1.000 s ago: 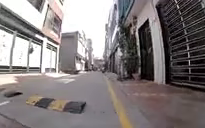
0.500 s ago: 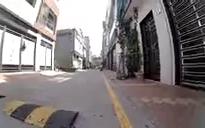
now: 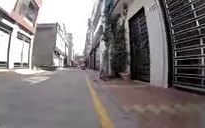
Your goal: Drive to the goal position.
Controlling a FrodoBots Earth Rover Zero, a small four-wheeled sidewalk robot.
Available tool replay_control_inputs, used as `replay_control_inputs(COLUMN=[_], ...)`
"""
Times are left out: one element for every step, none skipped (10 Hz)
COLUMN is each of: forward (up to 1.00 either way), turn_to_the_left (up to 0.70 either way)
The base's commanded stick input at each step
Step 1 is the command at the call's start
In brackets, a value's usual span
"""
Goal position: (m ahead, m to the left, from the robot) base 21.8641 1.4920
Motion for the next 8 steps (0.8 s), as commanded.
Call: replay_control_inputs(forward=[1.0,1.0,1.0,1.0,1.0,1.0,1.0,1.0], turn_to_the_left=[0.0,0.4,0.4,0.4,0.4,0.4,0.4,0.26])
